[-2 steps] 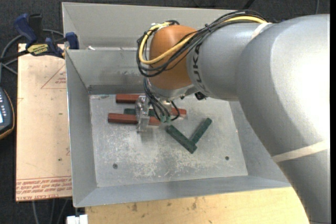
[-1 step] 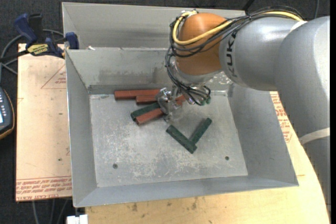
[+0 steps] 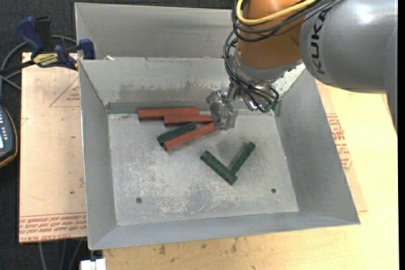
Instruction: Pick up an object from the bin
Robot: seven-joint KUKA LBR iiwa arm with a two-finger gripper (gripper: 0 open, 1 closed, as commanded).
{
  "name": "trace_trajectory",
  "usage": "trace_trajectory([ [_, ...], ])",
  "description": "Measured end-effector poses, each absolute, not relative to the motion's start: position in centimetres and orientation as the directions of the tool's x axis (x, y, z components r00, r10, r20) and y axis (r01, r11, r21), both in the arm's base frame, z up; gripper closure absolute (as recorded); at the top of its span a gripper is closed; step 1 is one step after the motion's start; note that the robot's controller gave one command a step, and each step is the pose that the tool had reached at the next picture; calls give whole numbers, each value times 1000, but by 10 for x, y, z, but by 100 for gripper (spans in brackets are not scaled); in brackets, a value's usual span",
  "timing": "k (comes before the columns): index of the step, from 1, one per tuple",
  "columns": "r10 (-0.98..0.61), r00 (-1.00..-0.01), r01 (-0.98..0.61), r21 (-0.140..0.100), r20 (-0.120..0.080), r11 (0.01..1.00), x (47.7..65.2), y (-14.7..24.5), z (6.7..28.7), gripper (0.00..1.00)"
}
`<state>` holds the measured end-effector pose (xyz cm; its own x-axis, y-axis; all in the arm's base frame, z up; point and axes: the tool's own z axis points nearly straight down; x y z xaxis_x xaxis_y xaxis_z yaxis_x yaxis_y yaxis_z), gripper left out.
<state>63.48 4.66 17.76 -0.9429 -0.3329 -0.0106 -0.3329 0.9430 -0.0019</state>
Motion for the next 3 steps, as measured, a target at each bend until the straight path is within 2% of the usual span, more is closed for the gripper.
trace_trajectory([
  [1,-332,-943,-332,1,-4,943,634,47,173,0],
  [2,-215,-977,-215,2,-2,977,635,60,69,0],
  [3,-213,-977,-213,1,-13,977,640,60,78,100],
])
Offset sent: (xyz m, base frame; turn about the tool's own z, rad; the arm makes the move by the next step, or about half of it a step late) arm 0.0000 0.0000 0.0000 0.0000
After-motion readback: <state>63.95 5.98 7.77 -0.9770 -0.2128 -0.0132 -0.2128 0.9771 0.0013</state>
